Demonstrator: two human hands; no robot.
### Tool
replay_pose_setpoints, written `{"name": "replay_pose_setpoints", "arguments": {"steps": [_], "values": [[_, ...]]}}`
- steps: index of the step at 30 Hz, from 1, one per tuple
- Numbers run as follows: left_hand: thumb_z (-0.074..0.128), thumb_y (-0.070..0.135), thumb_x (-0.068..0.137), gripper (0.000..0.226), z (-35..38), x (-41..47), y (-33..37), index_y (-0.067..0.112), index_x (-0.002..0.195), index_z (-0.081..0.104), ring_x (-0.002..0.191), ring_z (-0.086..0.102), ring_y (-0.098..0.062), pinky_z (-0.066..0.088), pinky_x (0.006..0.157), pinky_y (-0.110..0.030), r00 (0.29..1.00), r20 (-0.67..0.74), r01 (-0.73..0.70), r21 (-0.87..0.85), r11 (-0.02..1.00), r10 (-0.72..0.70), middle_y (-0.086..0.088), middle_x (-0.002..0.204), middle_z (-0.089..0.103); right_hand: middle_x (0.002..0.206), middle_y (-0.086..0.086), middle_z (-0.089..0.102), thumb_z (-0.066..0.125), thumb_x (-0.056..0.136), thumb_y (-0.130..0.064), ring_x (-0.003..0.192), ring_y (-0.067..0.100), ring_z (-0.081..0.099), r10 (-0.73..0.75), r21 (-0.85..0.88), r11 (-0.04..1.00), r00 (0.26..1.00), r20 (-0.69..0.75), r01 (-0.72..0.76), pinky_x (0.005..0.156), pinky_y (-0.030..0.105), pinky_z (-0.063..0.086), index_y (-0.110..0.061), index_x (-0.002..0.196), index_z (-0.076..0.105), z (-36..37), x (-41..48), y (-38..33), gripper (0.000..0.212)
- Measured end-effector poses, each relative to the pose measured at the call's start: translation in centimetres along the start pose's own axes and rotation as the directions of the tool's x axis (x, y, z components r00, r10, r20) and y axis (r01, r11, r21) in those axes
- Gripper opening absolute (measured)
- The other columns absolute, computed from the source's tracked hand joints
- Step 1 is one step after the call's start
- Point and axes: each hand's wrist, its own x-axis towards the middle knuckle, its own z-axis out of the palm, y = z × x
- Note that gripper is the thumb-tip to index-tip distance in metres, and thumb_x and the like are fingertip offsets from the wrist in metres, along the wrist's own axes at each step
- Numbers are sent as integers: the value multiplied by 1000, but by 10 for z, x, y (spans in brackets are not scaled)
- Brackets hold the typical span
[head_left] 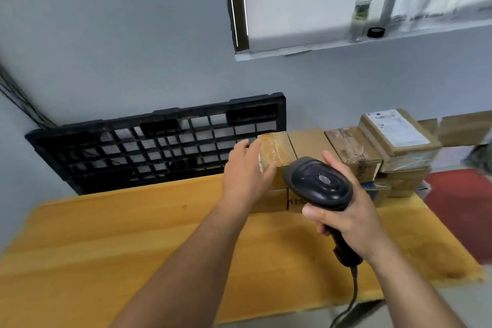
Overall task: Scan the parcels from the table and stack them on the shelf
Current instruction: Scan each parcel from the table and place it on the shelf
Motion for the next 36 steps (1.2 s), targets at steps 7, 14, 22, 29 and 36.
{"name": "replay_pose_setpoints", "arguments": {"steps": [7, 14, 22, 29, 36], "values": [[45, 49, 96, 54, 52, 58, 12, 23, 143, 39, 133, 36, -26, 34, 111, -44, 997, 77, -3, 66, 998, -2, -7, 146, 40, 105, 14, 66, 91, 62, -19, 55, 23, 63, 39, -6, 999, 993, -115, -40, 49, 30, 52, -58, 134, 38, -22, 29, 18, 97], [34, 82, 81, 96, 74, 65, 10, 26, 155, 9, 149, 2, -32, 11, 120, -52, 952, 240, 179, 74, 981, -191, -10, 163, -2, 110, 7, 67, 89, 58, -24, 54, 27, 61, 78, -6, 997, 990, -117, -79, 50, 32, 52, -61, 134, 38, -21, 38, 32, 99], [47, 77, 80, 94, 52, 59, -12, 38, 153, 2, 132, 28, -36, 33, 107, -49, 848, 345, 449, -65, 891, -402, -12, 145, 22, 108, 5, 69, 88, 62, -18, 54, 26, 60, 79, 12, 997, 994, -77, -79, 52, 33, 53, -57, 136, 37, -12, 36, 33, 98], [70, 24, 82, 74, 17, 31, -41, 37, 143, 30, 100, 60, -21, 55, 72, -36, 779, 438, 626, -580, 522, -448, -2, 123, 58, 105, 9, 69, 90, 59, -23, 53, 29, 60, 77, 58, 996, 996, -34, -75, 51, 34, 52, -60, 134, 39, -10, 17, 27, 98], [75, -1, 77, 106, -4, -31, -59, 40, 152, 13, 101, 66, -21, 57, 73, -35, 839, 359, 528, -717, 455, -408, -6, 115, 68, 95, 9, 72, 89, 53, -33, 52, 29, 59, 50, 133, 989, 996, 69, -59, 49, 34, 52, -53, 139, 38, 0, -11, 11, 102]]}}
